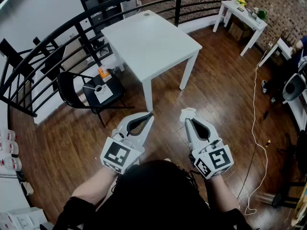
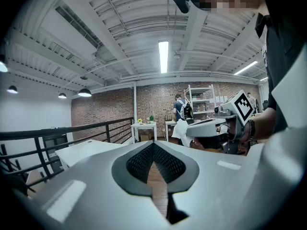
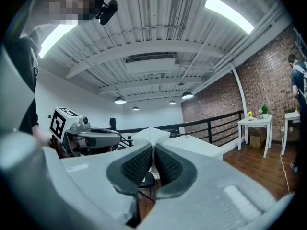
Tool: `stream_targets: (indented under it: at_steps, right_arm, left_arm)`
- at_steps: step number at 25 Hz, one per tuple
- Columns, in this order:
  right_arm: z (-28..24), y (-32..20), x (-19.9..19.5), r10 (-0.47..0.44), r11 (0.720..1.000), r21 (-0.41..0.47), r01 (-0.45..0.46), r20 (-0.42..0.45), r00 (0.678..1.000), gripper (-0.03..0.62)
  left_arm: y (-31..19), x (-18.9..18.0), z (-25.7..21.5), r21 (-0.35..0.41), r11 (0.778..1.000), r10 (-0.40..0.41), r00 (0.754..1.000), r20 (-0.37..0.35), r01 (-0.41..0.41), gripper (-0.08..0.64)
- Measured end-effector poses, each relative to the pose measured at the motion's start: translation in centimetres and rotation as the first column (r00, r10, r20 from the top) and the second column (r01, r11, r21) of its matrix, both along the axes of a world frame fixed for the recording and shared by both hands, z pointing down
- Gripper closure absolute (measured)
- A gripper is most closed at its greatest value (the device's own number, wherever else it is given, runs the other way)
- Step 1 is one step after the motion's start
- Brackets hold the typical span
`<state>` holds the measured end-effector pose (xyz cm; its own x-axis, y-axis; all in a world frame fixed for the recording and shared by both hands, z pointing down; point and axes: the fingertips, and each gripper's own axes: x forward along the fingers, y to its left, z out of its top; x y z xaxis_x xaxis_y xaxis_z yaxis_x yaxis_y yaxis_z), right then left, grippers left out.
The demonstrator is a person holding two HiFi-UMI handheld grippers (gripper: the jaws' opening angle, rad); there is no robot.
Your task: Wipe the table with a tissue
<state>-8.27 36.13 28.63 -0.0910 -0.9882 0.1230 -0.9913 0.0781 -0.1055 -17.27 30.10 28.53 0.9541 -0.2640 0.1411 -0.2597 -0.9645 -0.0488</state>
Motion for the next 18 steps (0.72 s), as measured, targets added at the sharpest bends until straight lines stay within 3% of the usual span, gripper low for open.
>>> stream_targets:
  at_steps: [11, 18]
  right_arm:
    - [0.8, 0.5, 4.2, -0.024, 1.000, -0.013, 0.024, 0.007, 1.000, 0.586]
    - [1.9, -2.3, 5.6, -0.031, 0.999, -0.026, 0.031, 0.024, 0.999, 0.586]
  left_arm:
    - [0.4, 3.9, 0.3, -0.002, 1.000, -0.020, 1.000, 0.018, 0.021, 0.545]
    - [-2.6, 5.4, 1.1, -0.014, 0.999, -0.032, 0.999, 0.023, 0.032, 0.545]
